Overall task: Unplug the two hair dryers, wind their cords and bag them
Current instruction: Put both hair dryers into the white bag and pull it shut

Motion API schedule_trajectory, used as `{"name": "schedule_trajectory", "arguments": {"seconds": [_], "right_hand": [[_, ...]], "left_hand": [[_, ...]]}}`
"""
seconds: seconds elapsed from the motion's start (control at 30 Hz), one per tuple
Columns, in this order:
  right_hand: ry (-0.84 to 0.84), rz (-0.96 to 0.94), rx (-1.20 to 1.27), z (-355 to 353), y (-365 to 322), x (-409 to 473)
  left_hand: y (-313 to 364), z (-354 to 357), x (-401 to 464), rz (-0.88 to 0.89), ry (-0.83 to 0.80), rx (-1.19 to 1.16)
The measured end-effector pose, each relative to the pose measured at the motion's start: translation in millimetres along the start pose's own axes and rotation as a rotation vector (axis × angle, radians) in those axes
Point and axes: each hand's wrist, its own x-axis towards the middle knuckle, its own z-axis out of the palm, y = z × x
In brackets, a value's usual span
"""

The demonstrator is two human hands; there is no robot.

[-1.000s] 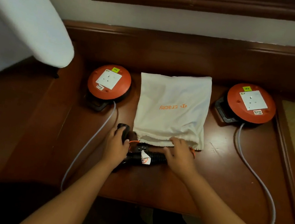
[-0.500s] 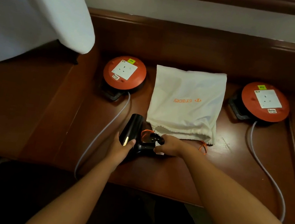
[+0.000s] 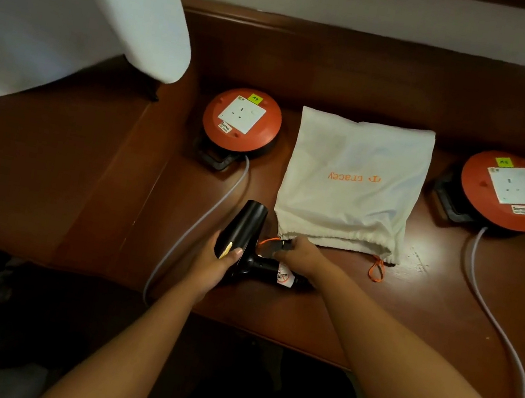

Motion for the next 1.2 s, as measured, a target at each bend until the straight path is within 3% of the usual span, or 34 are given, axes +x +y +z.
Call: {"name": "schedule_trajectory", "arguments": {"seconds": [0.13, 0.4, 0.7, 0.9, 1.0, 1.2], "right_hand": [[0.1, 0.067, -0.069, 12, 1, 4], [0.128, 0.091, -0.053, 24, 9, 7], [-0.006, 0.039, 0.068, 9, 8, -16], [-0.297, 0.005, -0.019, -4, 19, -24], [-0.36, -0.08, -0.081, -6, 26, -32], [-0.156, -0.277, -0.406, 16, 39, -37]], "left_hand": [[-3, -1, -8, -0.003, 0.006, 0.003], [-15, -4, -12, 0.015, 0.015, 0.019], [-18, 1, -13, -0.012, 0.024, 0.022], [-17, 4, -15, 0.007, 0.045, 0.078], [-17, 5, -14, 0.015, 0.063, 0.089], [-13, 6, -16, -0.016, 0.089, 0.078]]}}
